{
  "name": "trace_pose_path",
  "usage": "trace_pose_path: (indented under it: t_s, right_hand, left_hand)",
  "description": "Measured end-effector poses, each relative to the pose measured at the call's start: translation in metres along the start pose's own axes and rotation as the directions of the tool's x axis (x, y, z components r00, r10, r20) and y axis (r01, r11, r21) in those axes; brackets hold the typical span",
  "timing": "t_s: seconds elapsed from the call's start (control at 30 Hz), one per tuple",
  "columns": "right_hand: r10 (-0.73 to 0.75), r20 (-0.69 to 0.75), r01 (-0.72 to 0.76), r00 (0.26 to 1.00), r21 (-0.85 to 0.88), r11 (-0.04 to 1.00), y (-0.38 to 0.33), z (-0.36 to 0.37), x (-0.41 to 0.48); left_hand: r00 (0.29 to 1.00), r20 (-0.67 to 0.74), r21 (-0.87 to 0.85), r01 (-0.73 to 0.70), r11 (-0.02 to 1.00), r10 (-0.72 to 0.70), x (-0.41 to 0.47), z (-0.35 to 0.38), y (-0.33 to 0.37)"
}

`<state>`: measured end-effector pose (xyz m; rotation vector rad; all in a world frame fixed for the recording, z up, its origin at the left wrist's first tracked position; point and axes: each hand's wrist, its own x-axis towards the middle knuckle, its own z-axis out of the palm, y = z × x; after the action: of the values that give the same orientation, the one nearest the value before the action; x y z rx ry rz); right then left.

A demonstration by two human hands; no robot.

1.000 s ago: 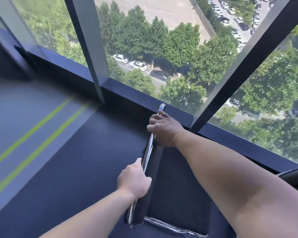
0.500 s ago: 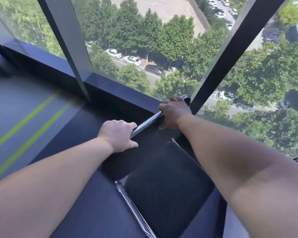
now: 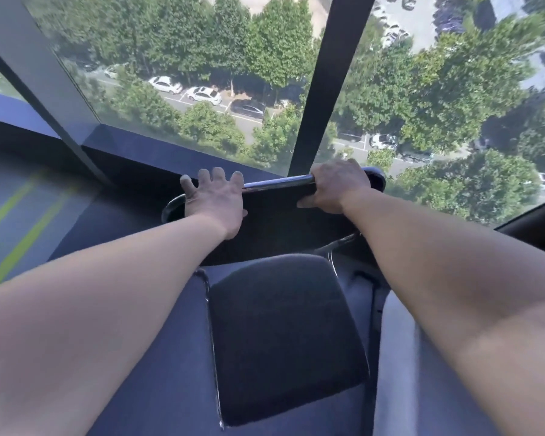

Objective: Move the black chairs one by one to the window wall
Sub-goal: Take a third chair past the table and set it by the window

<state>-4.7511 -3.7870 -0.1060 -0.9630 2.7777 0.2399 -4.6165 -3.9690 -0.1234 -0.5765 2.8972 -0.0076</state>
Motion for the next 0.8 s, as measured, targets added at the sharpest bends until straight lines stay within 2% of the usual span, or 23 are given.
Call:
trace_pose_path:
  t_s: [0.17,0.37,0.8]
  right_hand:
    - [0.105,0.006,-0.105,0.994,0.069,0.992,0.041,0.010,-0.020]
    - [0.165,0.001,-0.165,0.986,0.100,0.981,0.068,0.019,-0.031]
    - [0.289,-0.055,-0.283,0.956,0.101,0.954,0.087,0.034,-0.043]
  left_hand:
    - [0.995,0.036,-0.027,-0.089,0.996,0.090,0.018,-0.010,0.039]
    - [0.979,0.070,-0.033,-0.190,0.981,0.192,0.042,-0.015,0.063]
    - [0.943,0.007,-0.029,-0.332,0.943,0.332,0.068,-0.019,0.083]
